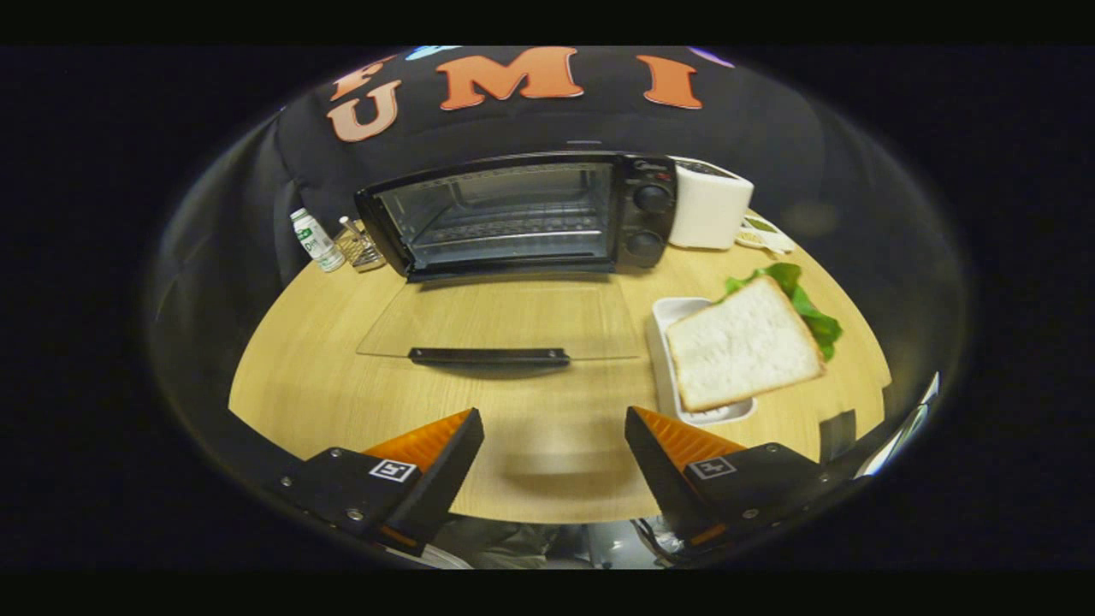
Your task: Open the toaster oven, put the food inside, and close the toaster oven door.
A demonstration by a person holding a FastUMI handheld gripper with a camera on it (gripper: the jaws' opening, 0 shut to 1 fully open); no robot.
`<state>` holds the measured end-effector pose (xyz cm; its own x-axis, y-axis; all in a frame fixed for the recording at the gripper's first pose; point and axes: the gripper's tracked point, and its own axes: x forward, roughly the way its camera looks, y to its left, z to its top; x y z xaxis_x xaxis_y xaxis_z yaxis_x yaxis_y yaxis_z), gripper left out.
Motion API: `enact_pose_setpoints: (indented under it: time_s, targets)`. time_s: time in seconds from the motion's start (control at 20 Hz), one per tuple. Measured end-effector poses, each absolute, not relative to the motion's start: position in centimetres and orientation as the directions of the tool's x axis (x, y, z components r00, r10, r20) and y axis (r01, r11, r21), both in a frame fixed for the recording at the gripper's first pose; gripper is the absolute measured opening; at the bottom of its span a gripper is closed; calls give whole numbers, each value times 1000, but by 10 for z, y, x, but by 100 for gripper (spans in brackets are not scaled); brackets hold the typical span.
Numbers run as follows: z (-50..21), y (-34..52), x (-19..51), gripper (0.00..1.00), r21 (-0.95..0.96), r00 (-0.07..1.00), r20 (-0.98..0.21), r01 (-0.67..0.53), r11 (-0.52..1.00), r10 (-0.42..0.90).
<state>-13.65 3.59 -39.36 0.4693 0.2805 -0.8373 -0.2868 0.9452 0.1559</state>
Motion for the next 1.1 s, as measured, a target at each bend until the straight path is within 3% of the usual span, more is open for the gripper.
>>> enact_pose_setpoints:
  time_s: [0.45, 1.1]
  targets:
    - [-375, -100, -128, 98, 173, 321, -914, -245, 954, 248]
    - [-389, -81, -13, 98, 289, 180, -917, -317, 903, 356]
